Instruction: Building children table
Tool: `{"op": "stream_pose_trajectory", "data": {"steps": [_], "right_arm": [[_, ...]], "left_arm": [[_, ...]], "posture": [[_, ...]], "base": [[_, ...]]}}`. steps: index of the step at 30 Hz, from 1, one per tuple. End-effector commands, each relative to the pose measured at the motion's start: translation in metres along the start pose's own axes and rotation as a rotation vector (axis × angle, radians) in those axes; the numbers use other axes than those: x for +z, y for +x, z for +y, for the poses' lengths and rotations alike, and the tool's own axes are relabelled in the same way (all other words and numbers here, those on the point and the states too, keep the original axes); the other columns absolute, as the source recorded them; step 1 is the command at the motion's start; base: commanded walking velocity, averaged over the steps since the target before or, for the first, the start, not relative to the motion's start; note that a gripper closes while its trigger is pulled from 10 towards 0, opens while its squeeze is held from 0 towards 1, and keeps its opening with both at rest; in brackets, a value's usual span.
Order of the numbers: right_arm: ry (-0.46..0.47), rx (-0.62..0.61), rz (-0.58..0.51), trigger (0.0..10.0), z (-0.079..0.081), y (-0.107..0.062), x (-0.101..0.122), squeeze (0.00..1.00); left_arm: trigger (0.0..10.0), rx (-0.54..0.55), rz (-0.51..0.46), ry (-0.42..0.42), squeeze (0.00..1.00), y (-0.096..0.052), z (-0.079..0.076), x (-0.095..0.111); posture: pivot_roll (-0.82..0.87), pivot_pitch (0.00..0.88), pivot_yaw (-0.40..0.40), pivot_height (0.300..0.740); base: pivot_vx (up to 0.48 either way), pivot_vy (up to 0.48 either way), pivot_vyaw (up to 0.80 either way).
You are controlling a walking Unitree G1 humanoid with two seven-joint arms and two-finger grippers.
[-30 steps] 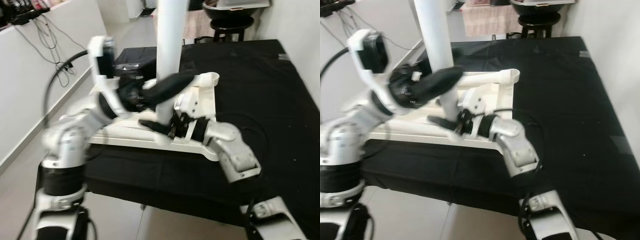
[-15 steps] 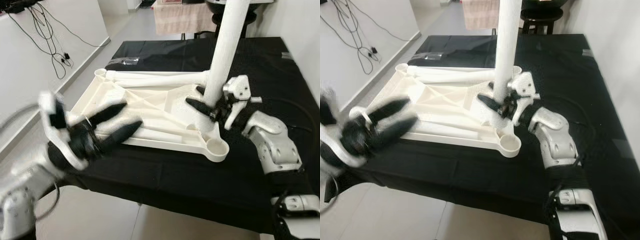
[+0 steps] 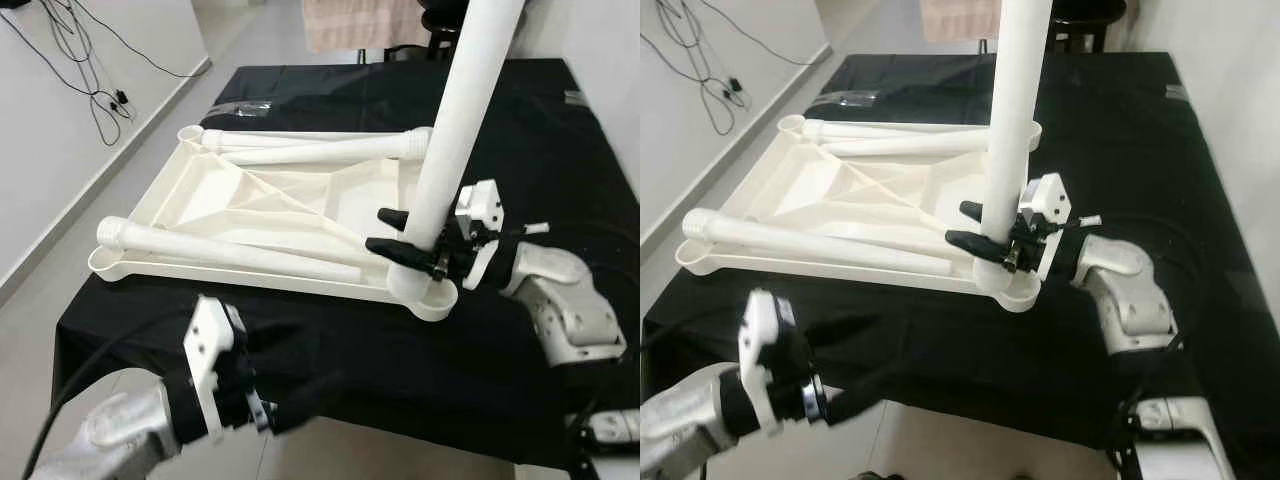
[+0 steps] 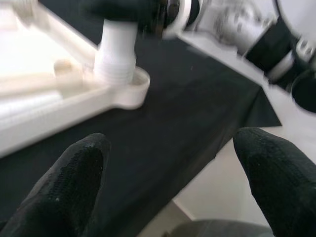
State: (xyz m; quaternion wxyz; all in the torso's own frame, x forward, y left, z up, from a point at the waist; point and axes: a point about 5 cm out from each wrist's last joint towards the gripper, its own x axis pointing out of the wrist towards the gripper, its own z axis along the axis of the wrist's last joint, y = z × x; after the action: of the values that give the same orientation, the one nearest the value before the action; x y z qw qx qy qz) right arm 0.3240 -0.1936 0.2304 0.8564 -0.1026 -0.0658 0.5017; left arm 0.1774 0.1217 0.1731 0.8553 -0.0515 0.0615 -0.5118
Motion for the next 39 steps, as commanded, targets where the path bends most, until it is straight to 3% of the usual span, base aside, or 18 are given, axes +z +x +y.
{"op": "stream_pose_trajectory", "data": {"steps": [1, 10, 22, 39], "right_arm": [[0.029, 0.042, 0.007, 10.0, -0.002, -0.002, -0.004, 0.0], [0.093, 0.131, -0.022, 10.0, -0.004, -0.017, 0.001, 0.0], [0.112, 0.184, -0.008, 10.0, -0.006, -0.033, 0.0, 0.0], [0.094, 0.206, -0.022, 10.0, -0.003, -0.027, -0.002, 0.0]], "left_arm": [[10.0, 0.011, 0.011, 0.031, 0.0, -0.003, -0.004, 0.001], [10.0, 0.014, 0.01, 0.03, 0.0, -0.003, -0.015, -0.002], [10.0, 0.024, 0.014, 0.061, 0.0, -0.004, -0.022, -0.006], [10.0, 0.024, 0.017, 0.079, 0.0, -0.007, -0.025, -0.006]], "posture": [[0.0, 0.241, 0.092, 0.74], [0.02, 0.258, 0.094, 0.74], [0.03, 0.262, 0.1, 0.74], [0.05, 0.285, 0.113, 0.74]], "base": [[0.0, 0.0, 0.0], [0.0, 0.0, 0.0], [0.0, 0.0, 0.0], [0.0, 0.0, 0.0]]}}
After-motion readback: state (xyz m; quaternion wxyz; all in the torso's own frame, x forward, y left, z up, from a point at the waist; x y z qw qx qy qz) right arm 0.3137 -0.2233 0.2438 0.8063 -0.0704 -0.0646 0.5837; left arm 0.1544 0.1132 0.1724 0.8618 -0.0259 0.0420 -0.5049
